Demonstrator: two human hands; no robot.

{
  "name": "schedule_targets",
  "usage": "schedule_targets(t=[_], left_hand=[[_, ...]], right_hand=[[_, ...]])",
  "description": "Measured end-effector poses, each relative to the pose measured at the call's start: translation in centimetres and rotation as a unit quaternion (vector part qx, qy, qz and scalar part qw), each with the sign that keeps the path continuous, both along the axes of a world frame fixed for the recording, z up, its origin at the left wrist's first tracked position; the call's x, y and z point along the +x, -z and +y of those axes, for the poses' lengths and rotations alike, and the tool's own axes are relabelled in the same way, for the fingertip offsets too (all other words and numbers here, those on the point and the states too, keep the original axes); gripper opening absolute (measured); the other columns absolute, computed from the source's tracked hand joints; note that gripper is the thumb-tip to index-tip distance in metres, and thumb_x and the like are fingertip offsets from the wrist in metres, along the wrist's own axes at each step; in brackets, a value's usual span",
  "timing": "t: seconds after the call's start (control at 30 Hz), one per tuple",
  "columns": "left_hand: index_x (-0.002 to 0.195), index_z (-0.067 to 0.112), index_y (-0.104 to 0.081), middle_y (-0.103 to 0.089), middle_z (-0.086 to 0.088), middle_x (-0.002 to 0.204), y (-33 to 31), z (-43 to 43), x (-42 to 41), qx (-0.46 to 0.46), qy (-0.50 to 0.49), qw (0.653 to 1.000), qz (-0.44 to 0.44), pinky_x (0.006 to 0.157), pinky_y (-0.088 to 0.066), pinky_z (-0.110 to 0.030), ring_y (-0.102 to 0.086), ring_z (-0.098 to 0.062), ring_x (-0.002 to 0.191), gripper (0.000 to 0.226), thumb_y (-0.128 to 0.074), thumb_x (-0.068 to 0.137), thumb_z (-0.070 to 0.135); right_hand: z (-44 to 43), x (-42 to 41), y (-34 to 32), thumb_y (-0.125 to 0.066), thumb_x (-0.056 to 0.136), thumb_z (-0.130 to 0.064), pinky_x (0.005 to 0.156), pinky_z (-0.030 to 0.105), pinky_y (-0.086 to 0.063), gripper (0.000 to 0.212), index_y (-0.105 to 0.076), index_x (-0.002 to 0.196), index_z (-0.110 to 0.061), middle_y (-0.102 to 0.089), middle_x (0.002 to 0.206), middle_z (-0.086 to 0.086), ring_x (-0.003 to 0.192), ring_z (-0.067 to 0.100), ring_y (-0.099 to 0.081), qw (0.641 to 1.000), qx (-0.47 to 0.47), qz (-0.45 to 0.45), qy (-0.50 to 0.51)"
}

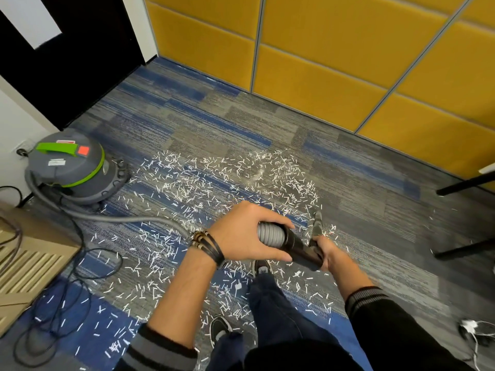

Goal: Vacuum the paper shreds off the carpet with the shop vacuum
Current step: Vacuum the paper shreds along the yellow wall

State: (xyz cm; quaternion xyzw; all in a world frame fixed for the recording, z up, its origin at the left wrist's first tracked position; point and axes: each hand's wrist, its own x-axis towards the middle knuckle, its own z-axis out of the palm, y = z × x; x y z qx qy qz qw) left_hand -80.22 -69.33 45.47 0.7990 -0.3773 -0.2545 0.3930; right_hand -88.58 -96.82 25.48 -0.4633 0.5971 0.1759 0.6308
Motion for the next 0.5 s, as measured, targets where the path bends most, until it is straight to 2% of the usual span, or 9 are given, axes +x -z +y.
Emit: schedule_targets(t=[0.07, 0.17, 0.3, 0.37, 0.43, 0.5], left_hand=[[0.119, 0.039, -0.076, -0.076, 0.023, 0.111, 0.6, 0.3, -0.4, 0.008, 0.011, 1.0, 0.02, 0.102, -0.052, -0.023, -0.067, 0.008, 0.105, 0.057, -0.096, 0.067, 0.048], [0.121, 0.037, -0.076, -0.075, 0.021, 0.114, 1.3, 0.6, -0.8, 0.024, 0.013, 0.999, 0.028, 0.103, -0.051, -0.019, -0.066, 0.008, 0.106, 0.055, -0.096, 0.069, 0.046], [0.121, 0.036, -0.076, -0.077, 0.019, 0.111, 1.6, 0.9, -0.9, 0.02, -0.026, 0.999, 0.016, 0.102, -0.055, -0.03, -0.069, 0.003, 0.103, 0.052, -0.092, 0.074, 0.048], [0.12, 0.038, -0.076, -0.077, 0.019, 0.11, 0.9, 1.0, -0.5, 0.007, -0.04, 0.999, 0.0, 0.101, -0.055, -0.027, -0.069, 0.003, 0.102, 0.05, -0.092, 0.074, 0.049], [0.118, 0.037, -0.077, -0.077, 0.019, 0.109, 0.0, 0.9, 0.0, -0.008, -0.036, 0.999, -0.007, 0.098, -0.052, -0.015, -0.069, 0.005, 0.102, 0.05, -0.093, 0.073, 0.048], [0.117, 0.035, -0.079, -0.078, 0.019, 0.107, -0.7, 0.5, 0.4, -0.018, -0.02, 1.0, -0.008, 0.096, -0.048, -0.008, -0.069, 0.006, 0.102, 0.049, -0.094, 0.071, 0.046]], right_hand=[[0.1, -1.4, 0.6, -0.041, 0.104, -0.024, 0.051, 0.031, -0.055, 0.016, -0.042, 0.092, -0.013, -0.055, 0.061, 0.008, 0.052, 0.023, -0.055, 1.0, 0.0, 0.01, -0.001], [0.4, -3.7, 1.3, -0.039, 0.104, -0.025, 0.045, 0.035, -0.056, 0.015, -0.04, 0.097, -0.012, -0.056, 0.069, 0.01, 0.054, 0.025, -0.057, 0.999, -0.005, 0.035, 0.019], [0.3, -2.9, 1.3, -0.037, 0.105, -0.025, 0.036, 0.032, -0.052, 0.024, -0.043, 0.087, -0.01, -0.057, 0.054, 0.008, 0.039, 0.023, -0.059, 0.999, -0.016, 0.044, -0.005], [0.4, -1.4, 1.1, -0.04, 0.104, -0.025, 0.043, 0.036, -0.057, 0.018, -0.044, 0.094, -0.01, -0.06, 0.057, 0.01, 0.044, 0.023, -0.062, 0.999, -0.026, 0.031, -0.01], [0.5, -0.5, 1.5, -0.042, 0.102, -0.028, 0.06, 0.042, -0.06, 0.019, -0.045, 0.11, -0.011, -0.064, 0.074, 0.014, 0.057, 0.026, -0.065, 0.999, -0.027, 0.019, -0.011], [0.9, -0.5, 1.6, -0.042, 0.102, -0.03, 0.068, 0.039, -0.058, 0.025, -0.044, 0.118, -0.012, -0.061, 0.087, 0.017, 0.066, 0.027, -0.062, 1.0, -0.021, 0.003, 0.001]])
